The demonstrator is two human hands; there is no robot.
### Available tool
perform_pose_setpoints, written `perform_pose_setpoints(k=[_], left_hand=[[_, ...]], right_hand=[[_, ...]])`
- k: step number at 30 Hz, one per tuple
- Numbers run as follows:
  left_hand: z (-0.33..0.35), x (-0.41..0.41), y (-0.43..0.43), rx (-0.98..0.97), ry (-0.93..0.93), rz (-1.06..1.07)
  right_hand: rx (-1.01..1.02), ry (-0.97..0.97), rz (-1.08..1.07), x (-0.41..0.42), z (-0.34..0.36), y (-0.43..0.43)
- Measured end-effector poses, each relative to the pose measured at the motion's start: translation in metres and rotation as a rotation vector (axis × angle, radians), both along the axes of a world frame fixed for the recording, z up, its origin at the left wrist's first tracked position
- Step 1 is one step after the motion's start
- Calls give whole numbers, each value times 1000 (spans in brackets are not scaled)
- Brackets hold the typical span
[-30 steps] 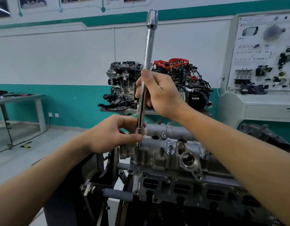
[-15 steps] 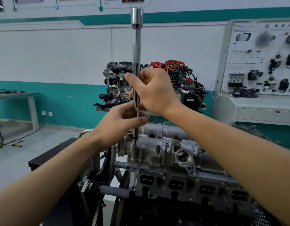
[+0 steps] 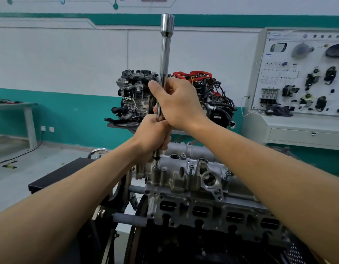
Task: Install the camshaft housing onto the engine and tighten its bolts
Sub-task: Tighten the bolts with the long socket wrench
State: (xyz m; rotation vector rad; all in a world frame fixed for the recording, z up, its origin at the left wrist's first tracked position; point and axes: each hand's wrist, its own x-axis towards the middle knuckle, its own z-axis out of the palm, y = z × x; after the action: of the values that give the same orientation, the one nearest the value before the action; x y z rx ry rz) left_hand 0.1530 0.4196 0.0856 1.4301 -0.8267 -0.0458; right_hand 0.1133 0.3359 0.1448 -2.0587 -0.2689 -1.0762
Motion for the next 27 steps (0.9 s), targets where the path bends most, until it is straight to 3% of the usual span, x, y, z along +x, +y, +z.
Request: perform_pose_setpoints(k=[5, 9, 13, 20, 27], left_hand=[[-7, 9, 11, 12, -50, -149], [-18, 23, 41, 425, -396, -53], [-22, 28, 57, 598, -464, -41], [-15, 32, 58, 570, -378, -98], [-18, 37, 58, 544, -406, -125]], right_hand=[[26, 127, 107, -3, 6, 8], [60, 126, 144, -4, 4, 11], [99, 121, 145, -2, 4, 5], [98, 107, 102, 3, 5, 12], [105, 18, 188, -3, -6, 14]])
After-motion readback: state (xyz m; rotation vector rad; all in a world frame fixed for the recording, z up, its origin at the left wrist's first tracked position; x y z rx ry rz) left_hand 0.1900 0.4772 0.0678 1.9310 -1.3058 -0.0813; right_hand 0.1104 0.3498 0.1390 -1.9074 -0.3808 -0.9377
